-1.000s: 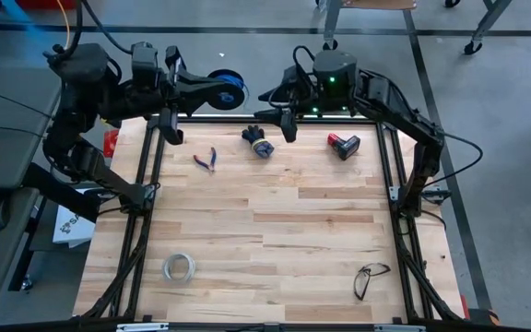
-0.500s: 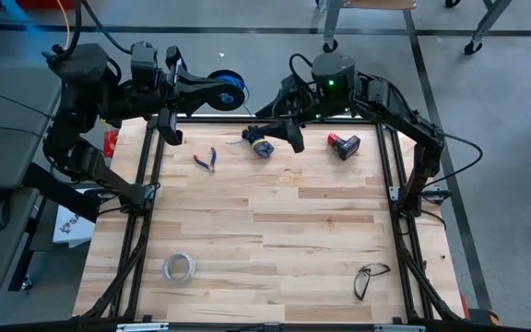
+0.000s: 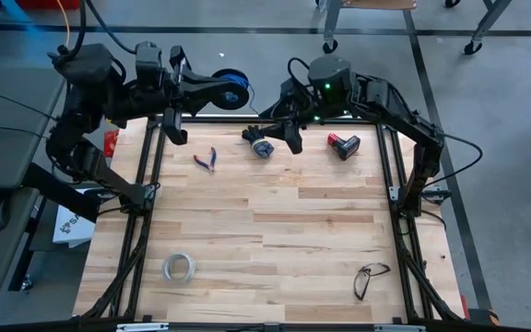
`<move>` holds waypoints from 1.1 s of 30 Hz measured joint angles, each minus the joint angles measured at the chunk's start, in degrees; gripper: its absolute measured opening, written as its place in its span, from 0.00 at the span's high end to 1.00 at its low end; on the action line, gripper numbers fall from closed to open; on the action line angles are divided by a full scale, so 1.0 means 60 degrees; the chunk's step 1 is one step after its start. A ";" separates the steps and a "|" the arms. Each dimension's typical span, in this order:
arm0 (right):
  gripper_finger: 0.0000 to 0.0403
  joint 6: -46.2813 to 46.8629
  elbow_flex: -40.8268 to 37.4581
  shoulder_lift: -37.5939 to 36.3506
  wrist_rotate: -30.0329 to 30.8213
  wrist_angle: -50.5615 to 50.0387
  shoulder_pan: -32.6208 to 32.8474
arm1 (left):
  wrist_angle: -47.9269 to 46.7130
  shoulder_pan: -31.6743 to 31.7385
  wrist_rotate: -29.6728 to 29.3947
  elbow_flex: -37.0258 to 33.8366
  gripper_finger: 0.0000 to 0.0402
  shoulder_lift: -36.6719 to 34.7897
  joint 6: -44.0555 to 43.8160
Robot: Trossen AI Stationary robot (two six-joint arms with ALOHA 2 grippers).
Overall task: Coil cords
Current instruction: Coil the blue wire onto the black spool
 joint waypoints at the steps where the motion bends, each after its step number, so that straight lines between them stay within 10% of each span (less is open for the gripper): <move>1: 0.41 0.0000 0.0000 0.0000 0.0076 -0.0050 0.0000 | 0.0062 0.0000 -0.0004 0.0000 1.00 0.0000 0.0048; 33: 0.71 -0.0244 0.0000 -0.0004 0.0547 0.0625 -0.0009 | 0.0287 0.0000 -0.0018 0.0000 1.00 0.0136 -0.0035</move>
